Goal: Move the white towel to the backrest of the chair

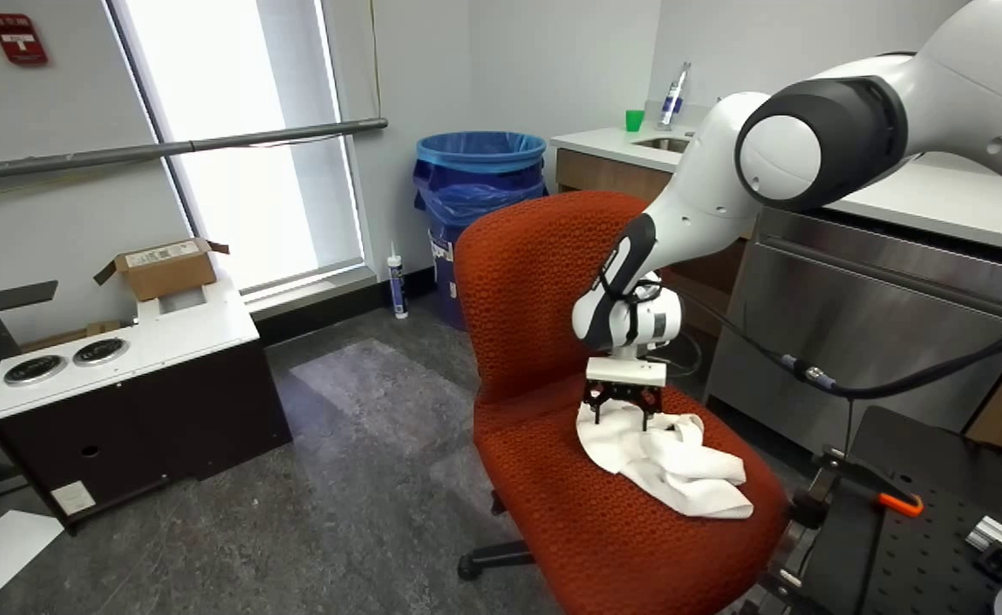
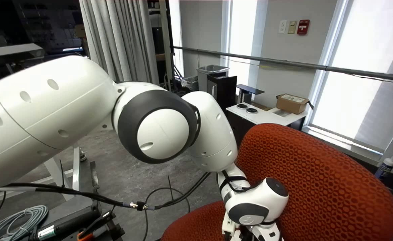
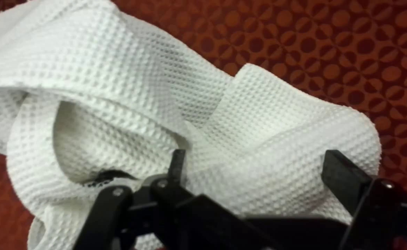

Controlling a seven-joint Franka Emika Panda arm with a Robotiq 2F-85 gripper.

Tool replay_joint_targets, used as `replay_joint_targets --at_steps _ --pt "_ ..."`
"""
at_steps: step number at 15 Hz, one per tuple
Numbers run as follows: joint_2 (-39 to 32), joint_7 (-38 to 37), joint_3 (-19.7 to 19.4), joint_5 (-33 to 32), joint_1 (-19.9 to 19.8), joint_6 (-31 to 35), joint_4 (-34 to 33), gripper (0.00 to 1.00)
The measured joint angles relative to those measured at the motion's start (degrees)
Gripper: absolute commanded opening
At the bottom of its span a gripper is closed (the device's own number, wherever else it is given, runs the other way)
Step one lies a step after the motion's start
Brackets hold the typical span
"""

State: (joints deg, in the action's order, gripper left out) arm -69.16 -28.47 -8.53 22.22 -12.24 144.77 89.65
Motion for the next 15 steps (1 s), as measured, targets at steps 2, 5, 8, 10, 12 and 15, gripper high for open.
replay_joint_targets --at_steps 2,5,8,10,12,15 --pt "-0.86 -2.23 0.65 2.93 -0.65 0.74 -1.24 1.00" --pt "-2.28 -4.82 0.55 4.32 -0.79 2.74 -2.34 0.72" --pt "-3.79 -4.87 -0.40 2.91 0.13 3.74 -2.52 0.46" --pt "-4.17 -4.55 -0.89 1.43 0.90 4.49 -2.42 0.28" --pt "-4.16 -3.53 -1.32 -0.48 1.72 5.26 -2.28 0.11" --pt "-3.75 0.87 -1.62 -3.58 2.82 6.79 -1.72 0.00"
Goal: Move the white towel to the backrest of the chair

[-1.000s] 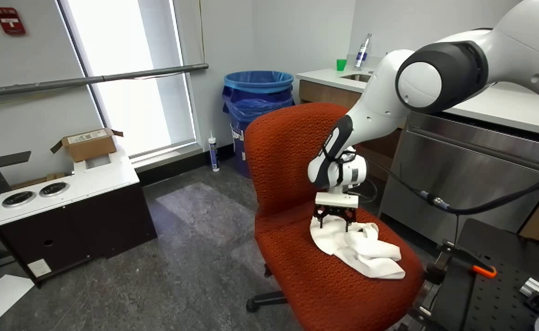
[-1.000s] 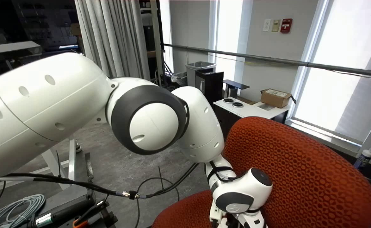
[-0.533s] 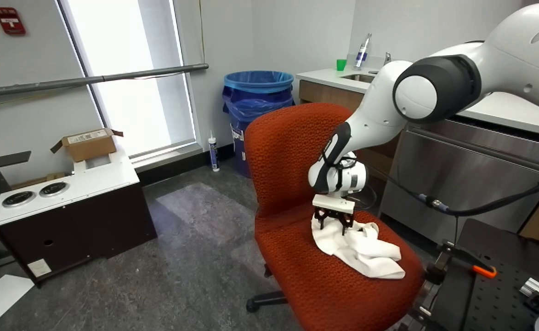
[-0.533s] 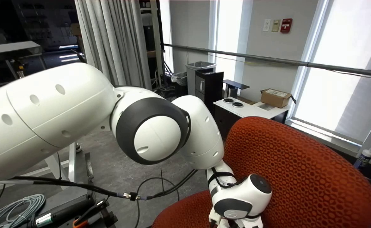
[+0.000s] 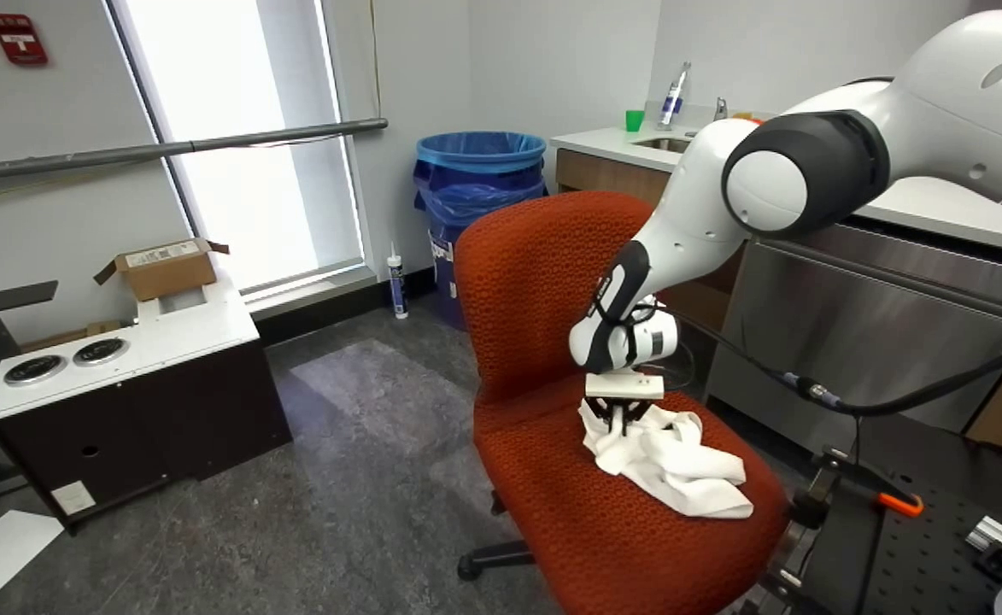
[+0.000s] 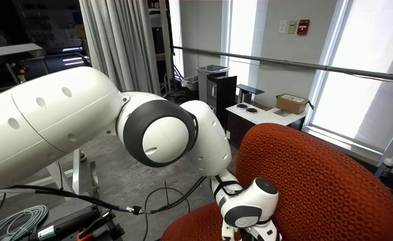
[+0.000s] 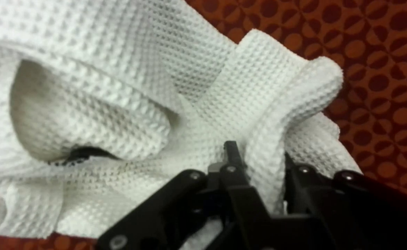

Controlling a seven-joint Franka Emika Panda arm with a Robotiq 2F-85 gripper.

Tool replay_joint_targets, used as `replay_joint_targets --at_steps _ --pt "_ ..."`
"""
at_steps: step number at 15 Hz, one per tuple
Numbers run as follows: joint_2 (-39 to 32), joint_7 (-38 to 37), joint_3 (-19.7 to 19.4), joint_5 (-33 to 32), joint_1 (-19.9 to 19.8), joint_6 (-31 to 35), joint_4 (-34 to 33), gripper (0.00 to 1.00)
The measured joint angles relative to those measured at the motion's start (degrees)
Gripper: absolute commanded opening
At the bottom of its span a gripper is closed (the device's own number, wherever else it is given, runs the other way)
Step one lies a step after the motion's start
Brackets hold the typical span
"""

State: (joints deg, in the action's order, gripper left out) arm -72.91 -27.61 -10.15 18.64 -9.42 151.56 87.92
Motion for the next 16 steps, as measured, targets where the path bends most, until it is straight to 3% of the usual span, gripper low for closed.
replay_joint_targets --at_steps 8,16 --pt "6.53 15.54 0.12 -7.00 1.08 4.30 6.86 0.00" --pt "18.87 20.50 0.13 -11.73 2.40 4.37 14.39 0.00"
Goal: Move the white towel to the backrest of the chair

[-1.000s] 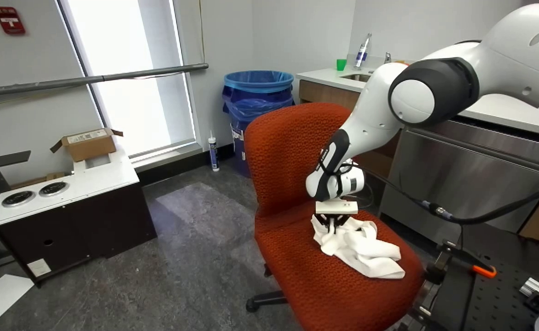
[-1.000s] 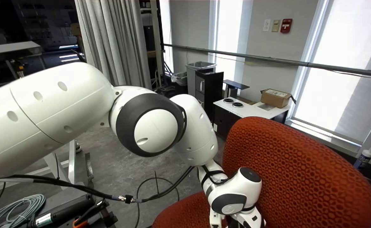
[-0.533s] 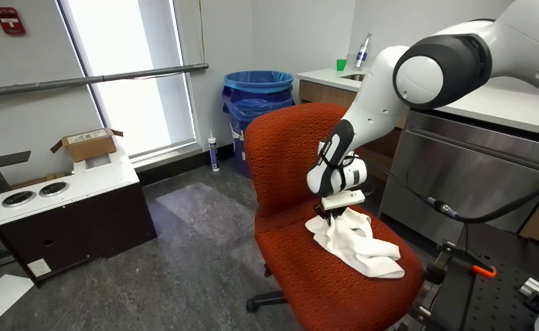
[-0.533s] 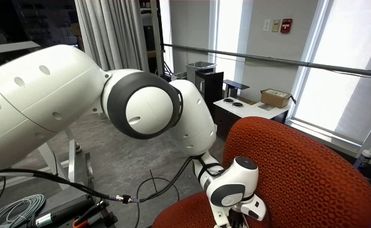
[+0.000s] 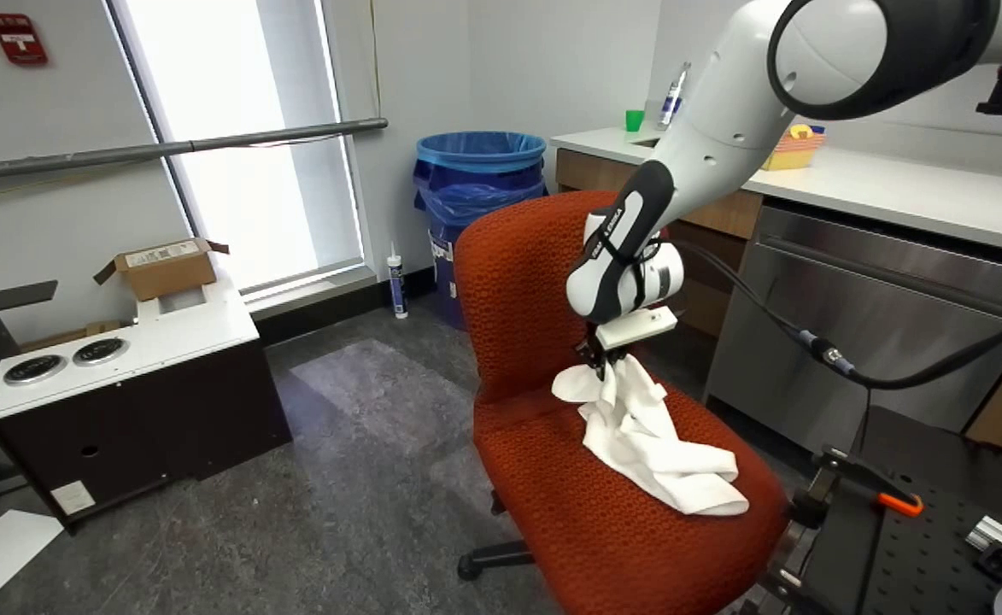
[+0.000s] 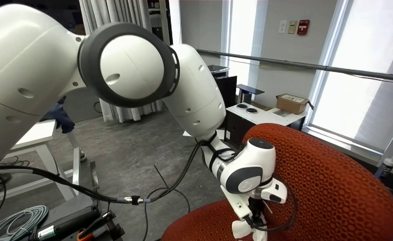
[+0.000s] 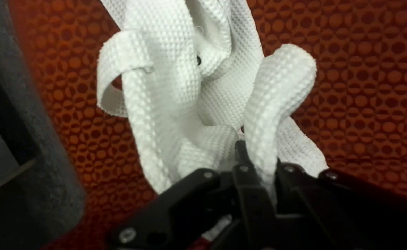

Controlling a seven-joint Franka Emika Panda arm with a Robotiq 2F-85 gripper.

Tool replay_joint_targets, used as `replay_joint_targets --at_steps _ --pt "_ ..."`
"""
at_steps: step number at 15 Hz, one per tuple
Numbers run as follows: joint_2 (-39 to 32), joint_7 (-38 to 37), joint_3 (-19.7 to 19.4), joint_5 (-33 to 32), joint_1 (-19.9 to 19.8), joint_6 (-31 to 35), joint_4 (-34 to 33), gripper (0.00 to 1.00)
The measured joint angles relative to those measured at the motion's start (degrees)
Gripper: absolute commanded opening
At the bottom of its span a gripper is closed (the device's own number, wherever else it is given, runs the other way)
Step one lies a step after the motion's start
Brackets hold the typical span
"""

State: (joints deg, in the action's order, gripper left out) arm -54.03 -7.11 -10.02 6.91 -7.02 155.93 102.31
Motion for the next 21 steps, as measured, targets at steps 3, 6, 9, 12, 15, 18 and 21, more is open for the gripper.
replay_joint_targets --at_steps 3,6,9,12,15,18,21 --pt "5.32 0.15 0.13 -0.19 0.61 -0.48 2.01 0.00" --pt "10.27 0.16 0.51 -0.29 0.91 -3.82 2.56 0.00" --pt "15.06 0.16 0.58 -0.29 1.32 -7.87 2.52 0.00" --pt "19.82 0.13 0.58 -0.29 1.66 -10.86 2.47 0.00" --pt "24.01 -0.07 0.60 -0.29 1.87 -13.64 2.28 0.00" --pt "26.91 -0.60 0.55 -0.29 1.90 -17.03 1.05 0.00" --pt "27.91 -2.45 0.49 -0.29 1.89 -20.86 -1.92 0.00"
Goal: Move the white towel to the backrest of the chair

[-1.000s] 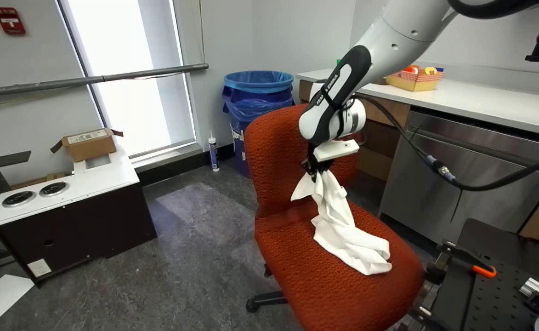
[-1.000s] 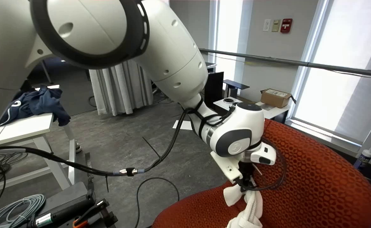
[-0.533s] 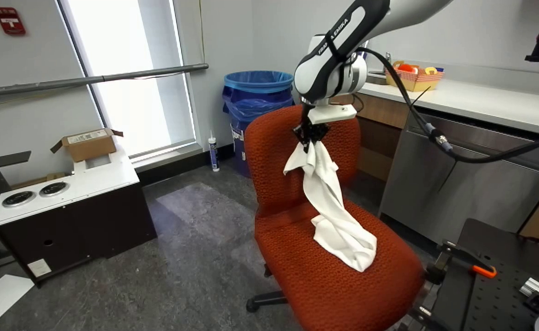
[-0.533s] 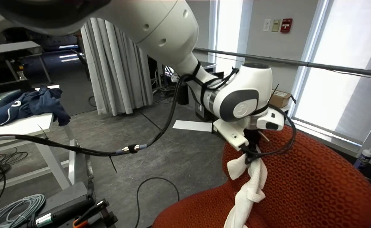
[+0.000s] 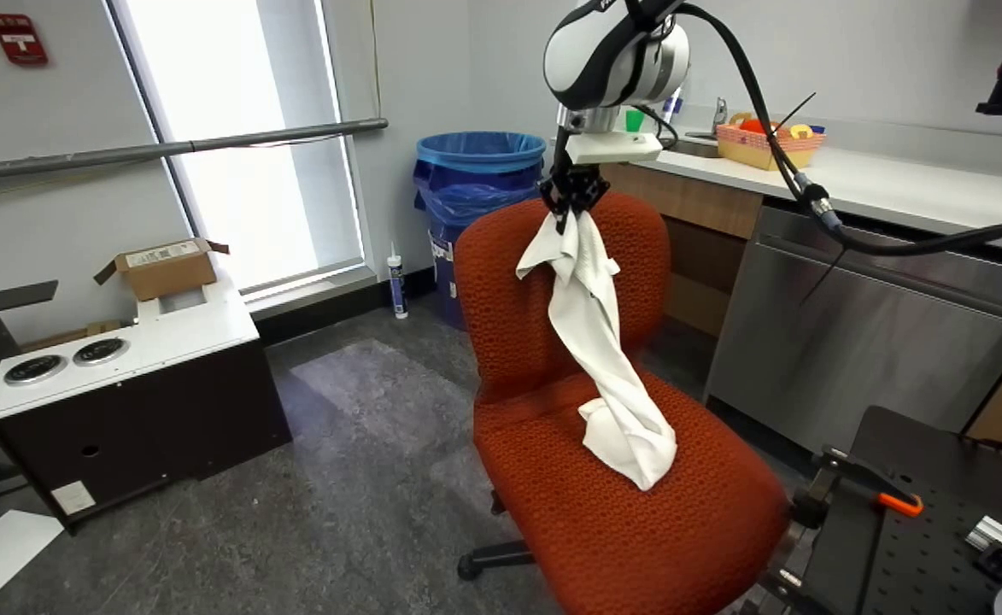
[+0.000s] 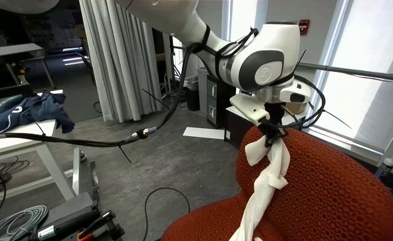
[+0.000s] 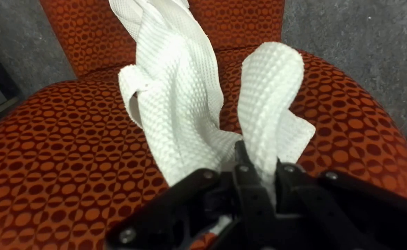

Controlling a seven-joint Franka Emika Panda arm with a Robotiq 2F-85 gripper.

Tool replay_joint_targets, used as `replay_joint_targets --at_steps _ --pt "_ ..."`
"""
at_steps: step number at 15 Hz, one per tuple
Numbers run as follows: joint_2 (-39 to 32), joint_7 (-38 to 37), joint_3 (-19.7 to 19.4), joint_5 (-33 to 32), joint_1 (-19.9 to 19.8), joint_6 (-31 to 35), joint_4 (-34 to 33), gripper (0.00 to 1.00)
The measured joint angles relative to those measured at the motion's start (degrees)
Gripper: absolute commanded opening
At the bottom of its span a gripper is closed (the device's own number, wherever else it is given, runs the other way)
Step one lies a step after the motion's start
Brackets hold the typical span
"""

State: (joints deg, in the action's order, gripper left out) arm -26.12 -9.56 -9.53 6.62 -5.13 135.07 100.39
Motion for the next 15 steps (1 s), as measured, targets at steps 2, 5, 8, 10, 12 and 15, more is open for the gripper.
replay_joint_targets --at_steps 2,5,8,10,12,15 --pt "-0.13 -1.64 -0.12 0.00 -0.14 -2.62 -2.77 0.00" --pt "-0.47 -3.38 -0.21 0.00 -0.73 -6.05 -6.69 0.00" --pt "-0.98 -3.79 -0.21 0.00 -1.18 -8.03 -9.34 0.00" --pt "-1.53 -3.98 -0.22 0.00 -1.36 -8.52 -10.65 0.00" --pt "-2.11 -4.18 -0.22 0.00 -1.45 -8.72 -11.58 0.00" --pt "-2.84 -4.33 -0.22 0.00 -1.51 -8.81 -12.54 0.00"
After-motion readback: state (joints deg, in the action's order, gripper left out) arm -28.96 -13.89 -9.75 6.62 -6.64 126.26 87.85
